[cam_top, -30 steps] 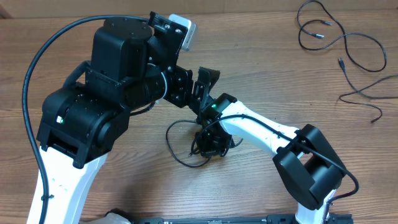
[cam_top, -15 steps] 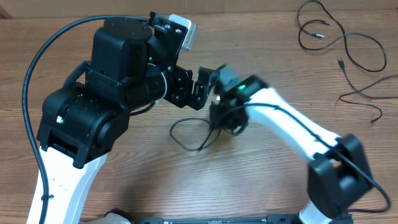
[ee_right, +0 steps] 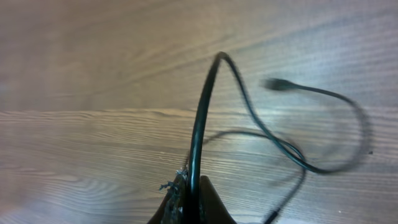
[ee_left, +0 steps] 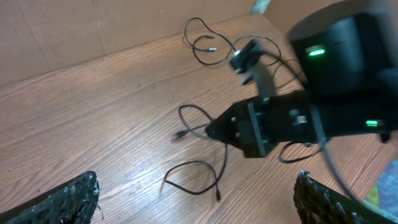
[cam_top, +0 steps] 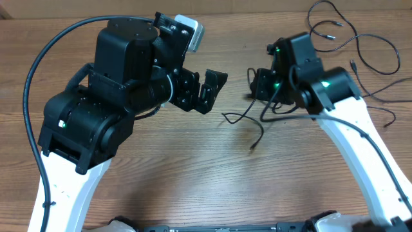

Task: Untangle cables
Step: 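Lift the cable and carry it back right with the right gripper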

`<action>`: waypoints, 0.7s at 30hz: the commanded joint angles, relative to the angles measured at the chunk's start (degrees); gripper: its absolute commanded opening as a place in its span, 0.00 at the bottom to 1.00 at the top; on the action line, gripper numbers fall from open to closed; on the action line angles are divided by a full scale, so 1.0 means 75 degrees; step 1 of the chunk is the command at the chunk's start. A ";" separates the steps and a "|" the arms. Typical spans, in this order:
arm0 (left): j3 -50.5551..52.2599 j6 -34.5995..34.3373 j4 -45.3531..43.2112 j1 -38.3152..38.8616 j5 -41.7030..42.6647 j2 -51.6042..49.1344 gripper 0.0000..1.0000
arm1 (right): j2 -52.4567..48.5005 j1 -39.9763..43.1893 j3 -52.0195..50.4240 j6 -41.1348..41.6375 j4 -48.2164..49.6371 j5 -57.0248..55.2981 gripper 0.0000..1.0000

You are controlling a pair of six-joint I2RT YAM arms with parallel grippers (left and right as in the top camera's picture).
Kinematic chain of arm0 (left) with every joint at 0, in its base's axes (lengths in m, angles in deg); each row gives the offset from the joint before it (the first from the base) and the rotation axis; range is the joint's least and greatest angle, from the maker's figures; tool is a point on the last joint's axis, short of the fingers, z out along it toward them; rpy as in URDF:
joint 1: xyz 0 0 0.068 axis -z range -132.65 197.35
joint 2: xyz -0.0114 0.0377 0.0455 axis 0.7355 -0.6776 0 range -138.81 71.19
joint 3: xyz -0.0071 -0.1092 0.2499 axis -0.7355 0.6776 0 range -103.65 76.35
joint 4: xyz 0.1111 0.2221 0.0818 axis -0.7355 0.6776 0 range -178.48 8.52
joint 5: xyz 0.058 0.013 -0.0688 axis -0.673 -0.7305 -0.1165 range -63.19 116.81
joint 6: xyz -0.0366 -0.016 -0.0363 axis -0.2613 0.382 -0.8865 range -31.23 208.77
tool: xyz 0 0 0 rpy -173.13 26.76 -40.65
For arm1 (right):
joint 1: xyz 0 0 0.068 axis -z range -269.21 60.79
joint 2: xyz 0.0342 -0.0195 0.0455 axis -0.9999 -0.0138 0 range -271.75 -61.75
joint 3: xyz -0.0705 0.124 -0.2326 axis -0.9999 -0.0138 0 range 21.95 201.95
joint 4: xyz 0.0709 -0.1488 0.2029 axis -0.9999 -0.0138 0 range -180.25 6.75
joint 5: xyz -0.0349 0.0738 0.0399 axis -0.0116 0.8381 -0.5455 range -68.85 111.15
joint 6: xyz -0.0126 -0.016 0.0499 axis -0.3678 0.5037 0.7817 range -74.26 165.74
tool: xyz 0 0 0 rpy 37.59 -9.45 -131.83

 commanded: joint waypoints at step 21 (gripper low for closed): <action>0.0032 0.0108 -0.0029 0.0006 -0.0044 0.0055 1.00 | 0.1303 0.0536 0.0277 0.0096 -0.0953 -0.4217 0.04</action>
